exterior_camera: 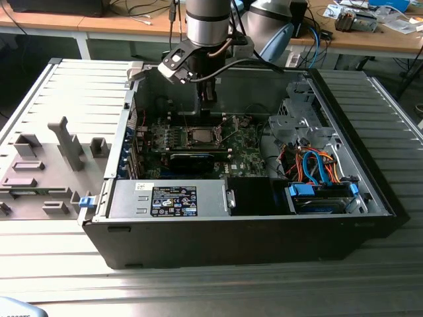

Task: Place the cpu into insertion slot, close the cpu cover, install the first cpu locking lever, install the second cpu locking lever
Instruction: 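Place the cpu into insertion slot, then close the cpu cover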

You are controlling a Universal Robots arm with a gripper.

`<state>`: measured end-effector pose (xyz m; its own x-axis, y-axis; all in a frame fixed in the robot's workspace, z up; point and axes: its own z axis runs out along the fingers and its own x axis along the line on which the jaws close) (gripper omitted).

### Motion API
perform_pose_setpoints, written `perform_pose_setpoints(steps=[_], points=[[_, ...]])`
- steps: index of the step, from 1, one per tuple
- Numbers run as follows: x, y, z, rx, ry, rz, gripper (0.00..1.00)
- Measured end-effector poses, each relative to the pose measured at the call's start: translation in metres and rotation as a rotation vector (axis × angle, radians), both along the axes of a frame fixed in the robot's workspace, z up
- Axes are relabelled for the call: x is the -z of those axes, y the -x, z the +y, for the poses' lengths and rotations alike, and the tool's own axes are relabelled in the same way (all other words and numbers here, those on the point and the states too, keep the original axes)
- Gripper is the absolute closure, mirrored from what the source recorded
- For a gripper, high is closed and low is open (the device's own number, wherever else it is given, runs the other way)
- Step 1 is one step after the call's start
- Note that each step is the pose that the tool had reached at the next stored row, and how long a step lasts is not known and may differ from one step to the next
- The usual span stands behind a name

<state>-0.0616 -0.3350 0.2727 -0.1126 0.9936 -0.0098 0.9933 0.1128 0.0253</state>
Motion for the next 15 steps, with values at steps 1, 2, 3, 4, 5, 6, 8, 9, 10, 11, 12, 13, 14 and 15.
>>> perform_pose_setpoints(steps=[1, 2, 3, 4, 5, 6, 8, 9, 10, 11, 12, 13, 14, 15], points=[[-0.0001, 0.0, 0.0, 0.0, 0.0002, 0.0001, 0.89], [-0.0002, 0.0, 0.0, 0.0, 0.0002, 0.0001, 0.89], [-0.0002, 0.0, 0.0, 0.0, 0.0002, 0.0001, 0.89], [-0.0003, 0.0, 0.0, 0.0, 0.0002, 0.0001, 0.89], [-0.0003, 0.0, 0.0, 0.0, 0.0002, 0.0001, 0.89], [-0.0003, 0.0, 0.0, 0.0, 0.0002, 0.0001, 0.89], [-0.0004, 0.0, 0.0, 0.0, 0.0002, 0.0001, 0.89], [-0.0004, -0.0001, 0.0, 0.0, 0.0002, 0.0002, 0.89], [-0.0004, -0.0002, 0.0, 0.0, 0.0002, 0.0002, 0.89], [-0.0004, -0.0003, 0.0, 0.0, 0.0003, 0.0002, 0.89], [-0.0004, -0.0005, 0.0, 0.0, 0.0002, 0.0002, 0.89], [-0.0004, -0.0013, -0.0001, 0.0, 0.0002, 0.0001, 0.89], [-0.0004, -0.0027, 0.0, 0.0, 0.0003, 0.0002, 0.89], [-0.0004, -0.0041, 0.0, 0.0, 0.0002, 0.0002, 0.89]])
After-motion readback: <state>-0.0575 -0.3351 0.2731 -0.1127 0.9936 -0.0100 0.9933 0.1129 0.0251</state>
